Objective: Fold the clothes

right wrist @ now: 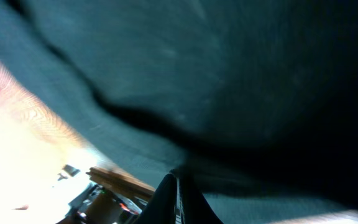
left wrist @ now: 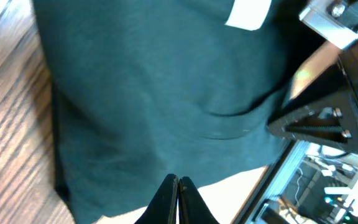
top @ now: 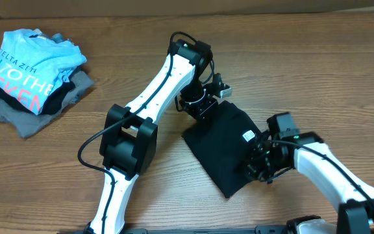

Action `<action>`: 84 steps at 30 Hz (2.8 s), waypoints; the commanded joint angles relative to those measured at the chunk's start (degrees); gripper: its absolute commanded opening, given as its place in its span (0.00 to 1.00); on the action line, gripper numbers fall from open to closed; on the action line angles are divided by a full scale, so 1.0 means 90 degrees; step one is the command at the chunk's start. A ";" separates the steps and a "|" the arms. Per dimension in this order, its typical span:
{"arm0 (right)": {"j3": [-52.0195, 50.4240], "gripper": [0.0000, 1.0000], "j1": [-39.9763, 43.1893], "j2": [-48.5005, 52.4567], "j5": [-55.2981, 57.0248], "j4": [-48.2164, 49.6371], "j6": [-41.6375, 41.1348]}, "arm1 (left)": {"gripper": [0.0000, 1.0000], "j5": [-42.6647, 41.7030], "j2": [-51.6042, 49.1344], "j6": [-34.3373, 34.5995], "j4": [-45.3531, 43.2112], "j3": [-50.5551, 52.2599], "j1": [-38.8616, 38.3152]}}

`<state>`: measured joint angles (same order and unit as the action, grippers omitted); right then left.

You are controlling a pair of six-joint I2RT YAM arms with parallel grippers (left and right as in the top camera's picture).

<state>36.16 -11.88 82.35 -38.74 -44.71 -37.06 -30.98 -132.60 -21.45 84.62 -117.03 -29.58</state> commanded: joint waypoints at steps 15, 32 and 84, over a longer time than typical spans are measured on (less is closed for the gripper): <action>-0.0338 0.06 0.0078 0.0495 -0.0185 -0.0129 -0.0379 | 0.10 0.2174 -0.0124 0.1902 -0.1460 0.1562 0.0656; 0.0372 0.08 0.0080 0.0119 -0.0146 -0.0330 0.0629 | 0.26 -0.0585 0.0561 0.0731 -0.0408 0.0476 0.0969; 0.0131 0.04 0.0078 0.0835 0.0284 0.0053 -0.0675 | 0.25 -0.0226 -0.1292 0.0090 -0.0619 0.0483 -0.0544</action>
<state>37.58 -11.29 89.65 -35.77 -44.58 -42.65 -33.56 -141.45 -21.06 79.11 -113.23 -34.11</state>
